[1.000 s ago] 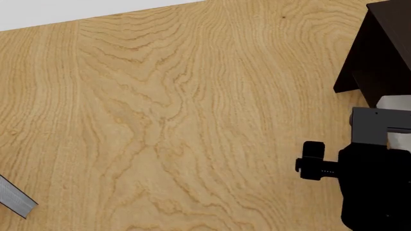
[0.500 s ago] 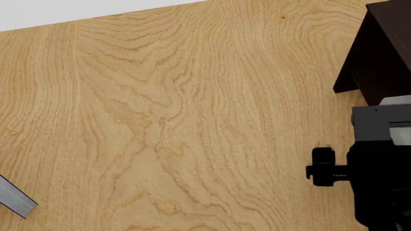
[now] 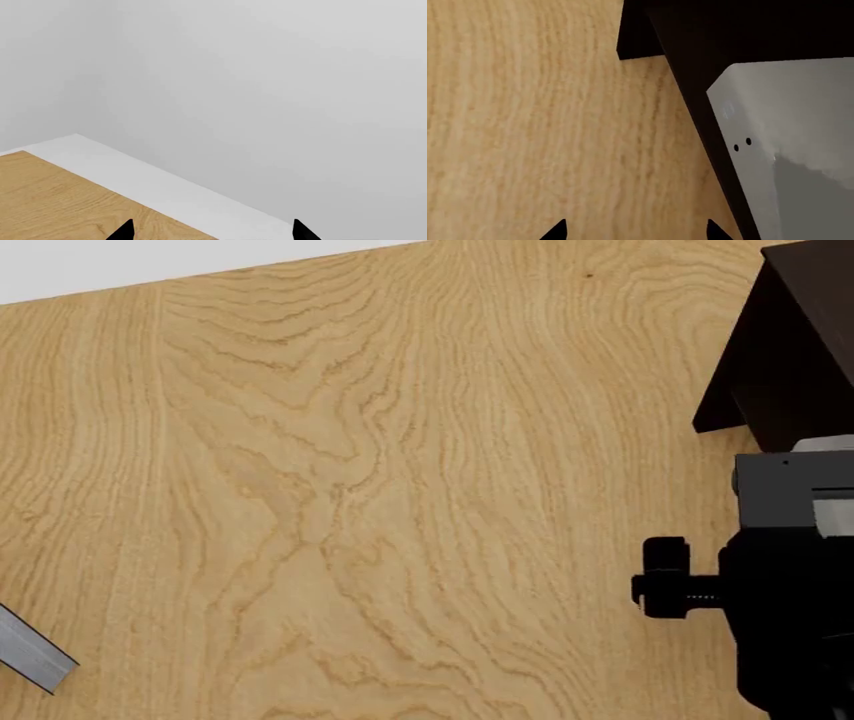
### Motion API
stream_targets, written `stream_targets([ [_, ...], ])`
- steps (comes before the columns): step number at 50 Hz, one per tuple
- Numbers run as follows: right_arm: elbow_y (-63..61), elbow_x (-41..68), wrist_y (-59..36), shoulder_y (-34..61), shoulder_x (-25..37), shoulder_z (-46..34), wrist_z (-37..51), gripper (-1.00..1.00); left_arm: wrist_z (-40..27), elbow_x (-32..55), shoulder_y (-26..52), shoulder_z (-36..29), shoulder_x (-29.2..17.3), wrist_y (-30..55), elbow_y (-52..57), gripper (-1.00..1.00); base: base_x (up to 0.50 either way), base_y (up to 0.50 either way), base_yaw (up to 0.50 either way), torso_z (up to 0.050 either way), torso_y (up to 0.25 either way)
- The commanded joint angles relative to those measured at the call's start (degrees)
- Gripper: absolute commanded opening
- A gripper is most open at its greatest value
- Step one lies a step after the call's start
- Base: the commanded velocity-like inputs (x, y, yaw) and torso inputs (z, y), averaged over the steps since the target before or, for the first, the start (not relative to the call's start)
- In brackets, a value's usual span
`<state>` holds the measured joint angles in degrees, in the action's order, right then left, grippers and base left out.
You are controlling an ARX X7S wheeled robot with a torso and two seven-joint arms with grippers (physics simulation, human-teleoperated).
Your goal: Pick up the book on the right and place it on the cabinet shelf.
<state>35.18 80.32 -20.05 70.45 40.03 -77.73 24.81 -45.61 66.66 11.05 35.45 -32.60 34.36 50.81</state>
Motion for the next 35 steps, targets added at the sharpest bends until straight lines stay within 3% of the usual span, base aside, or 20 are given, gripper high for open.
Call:
stream_targets([
  [1, -4.0, -2.25, 1.18, 0.78, 1.46, 1.49, 3.0, 1.0, -0.34, 0.24, 0.15, -0.23, -0.32, 0.01, 0.01, 1.0, 0.0, 0.0, 0.0, 0.0, 0.0],
  [35, -21.09, -4.21, -0.16, 4.21, 1.7, 1.05, 5.05, 1.0, 0.36, -0.22, -0.34, -0.54, -0.21, -0.87, -0.44, 1.0, 0.0, 0.0, 0.0, 0.0, 0.0],
])
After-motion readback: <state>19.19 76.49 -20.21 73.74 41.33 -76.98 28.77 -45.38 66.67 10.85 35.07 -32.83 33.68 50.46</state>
